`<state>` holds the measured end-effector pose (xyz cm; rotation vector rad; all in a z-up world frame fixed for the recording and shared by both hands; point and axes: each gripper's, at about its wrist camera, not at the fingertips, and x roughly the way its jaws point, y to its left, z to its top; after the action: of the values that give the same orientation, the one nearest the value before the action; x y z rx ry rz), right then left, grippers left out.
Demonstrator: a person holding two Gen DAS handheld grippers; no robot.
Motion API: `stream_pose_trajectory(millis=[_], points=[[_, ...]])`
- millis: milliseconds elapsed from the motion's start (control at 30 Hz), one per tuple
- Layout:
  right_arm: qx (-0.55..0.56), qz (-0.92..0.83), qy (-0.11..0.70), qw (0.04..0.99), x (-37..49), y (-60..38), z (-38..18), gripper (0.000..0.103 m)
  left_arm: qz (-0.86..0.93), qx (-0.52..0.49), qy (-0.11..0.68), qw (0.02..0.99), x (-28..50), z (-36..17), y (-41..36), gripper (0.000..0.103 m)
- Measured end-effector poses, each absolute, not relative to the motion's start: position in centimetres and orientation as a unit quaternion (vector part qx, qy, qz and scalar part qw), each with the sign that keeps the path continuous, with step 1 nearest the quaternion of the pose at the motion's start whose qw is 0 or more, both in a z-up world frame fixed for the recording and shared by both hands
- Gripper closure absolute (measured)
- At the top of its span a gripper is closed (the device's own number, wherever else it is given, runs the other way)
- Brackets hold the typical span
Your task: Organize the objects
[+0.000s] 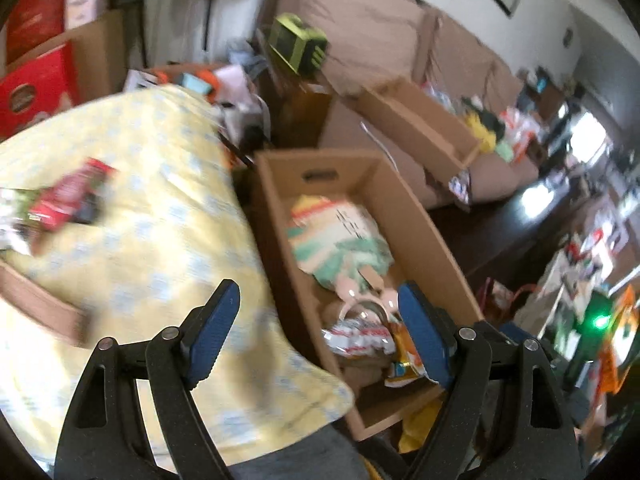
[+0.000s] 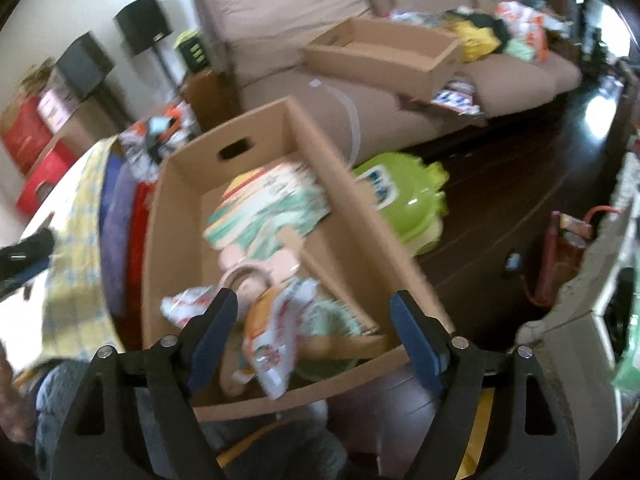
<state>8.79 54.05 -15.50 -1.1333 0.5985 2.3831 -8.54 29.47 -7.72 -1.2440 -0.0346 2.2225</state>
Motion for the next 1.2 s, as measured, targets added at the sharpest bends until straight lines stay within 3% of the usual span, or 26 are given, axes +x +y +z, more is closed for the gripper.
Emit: stream_pose_trajectory(millis=[200, 367, 567, 833, 1200], points=[[-0.370, 0.856, 0.265, 0.243, 9.9, 55.4, -15.6, 0.021, 0.914, -0.363, -0.077, 0.163, -11.0, -0.9, 18.3, 0.020], [-0.374, 0.864, 0.238, 0.237, 9.2, 54.3, -15.4, 0.021, 0.941, -0.313, -0.123, 0.042, -12.5, 3.0, 8.1, 0.017], [-0.387, 0.872, 0.206, 0.218, 7.5, 52.7, -15.7, 0.020, 0.943, -0.319, -0.015, -0.090, -13.8, 3.4, 0.5, 0.017], [-0.384, 0.888, 0.182, 0.176, 5.0, 49.4, -13.4, 0.020, 0.918, -0.362, -0.130, -0.096, -14.7, 0.5, -6.2, 0.017], [-0.348, 0.932, 0.070, 0.066, -0.5, 39.4, -5.7, 0.020, 0.901, -0.416, -0.106, 0.055, -15.8, -2.5, -1.0, 0.017]])
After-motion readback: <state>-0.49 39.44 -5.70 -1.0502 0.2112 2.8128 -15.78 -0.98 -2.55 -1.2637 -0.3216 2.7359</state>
